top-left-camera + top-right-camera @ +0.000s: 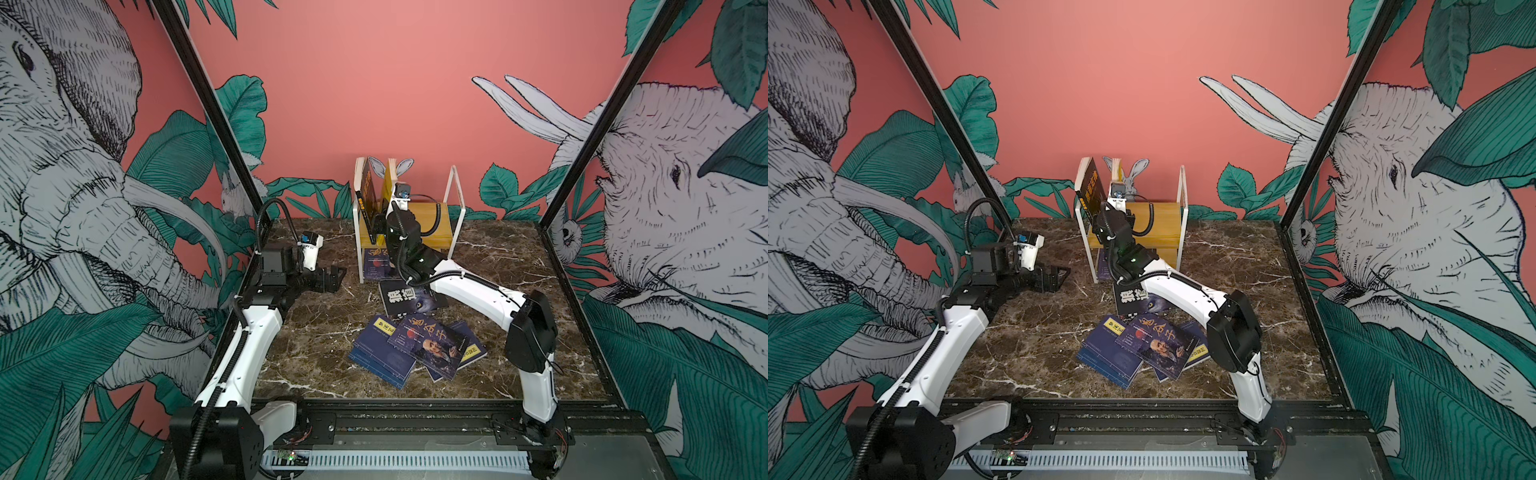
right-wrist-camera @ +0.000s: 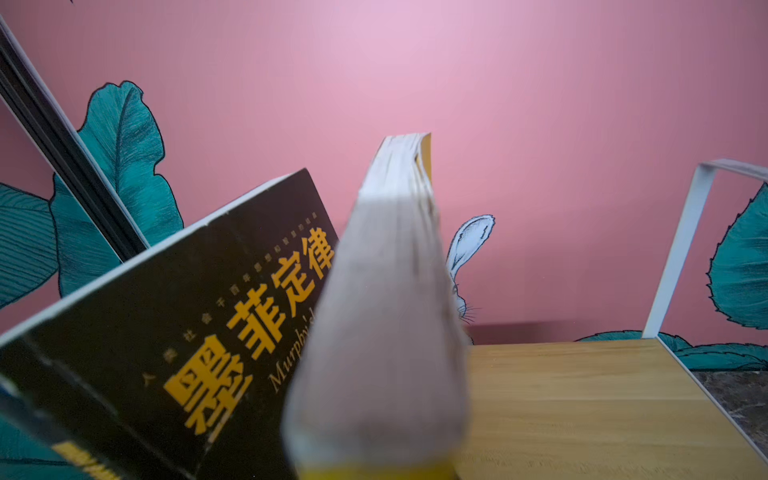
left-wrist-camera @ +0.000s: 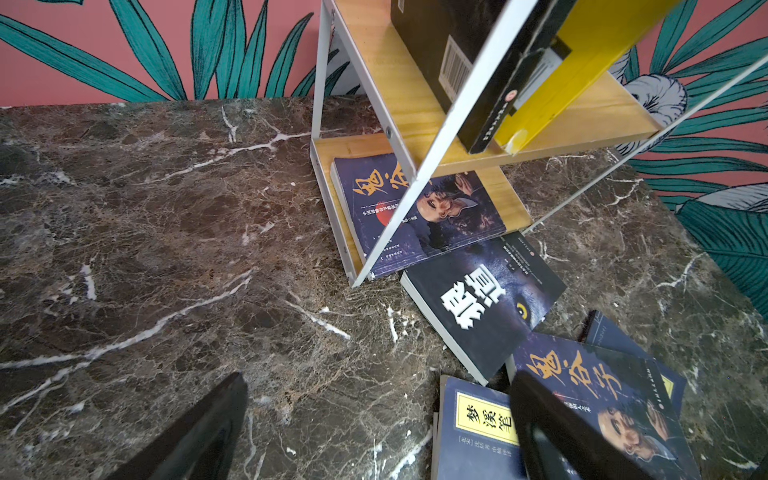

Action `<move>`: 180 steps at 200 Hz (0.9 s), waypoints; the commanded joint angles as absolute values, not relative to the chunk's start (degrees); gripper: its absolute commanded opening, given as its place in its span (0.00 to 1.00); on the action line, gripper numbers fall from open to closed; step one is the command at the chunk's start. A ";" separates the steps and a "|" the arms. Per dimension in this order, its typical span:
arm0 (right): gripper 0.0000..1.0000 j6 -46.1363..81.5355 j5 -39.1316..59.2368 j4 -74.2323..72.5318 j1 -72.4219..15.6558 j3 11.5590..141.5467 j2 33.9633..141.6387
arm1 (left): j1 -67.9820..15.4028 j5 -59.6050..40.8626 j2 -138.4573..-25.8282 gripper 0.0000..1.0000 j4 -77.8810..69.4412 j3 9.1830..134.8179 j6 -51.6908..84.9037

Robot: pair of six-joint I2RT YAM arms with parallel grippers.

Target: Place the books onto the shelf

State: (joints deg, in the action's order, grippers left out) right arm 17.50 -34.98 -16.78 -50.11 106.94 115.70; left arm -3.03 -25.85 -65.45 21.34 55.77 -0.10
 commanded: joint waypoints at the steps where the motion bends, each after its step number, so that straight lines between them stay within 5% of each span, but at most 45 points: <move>1: 0.16 16.13 -34.46 -20.89 -51.23 110.62 116.44 | -2.72 -26.00 -63.74 0.99 21.37 55.59 0.00; 102: 0.14 5.45 -38.49 -21.42 -52.09 115.77 120.75 | -2.64 -26.28 -63.61 0.99 21.36 55.50 0.28; 180: 0.43 6.69 -32.33 -23.09 -52.19 111.96 117.96 | -2.61 -26.80 -63.59 0.99 20.72 55.15 0.41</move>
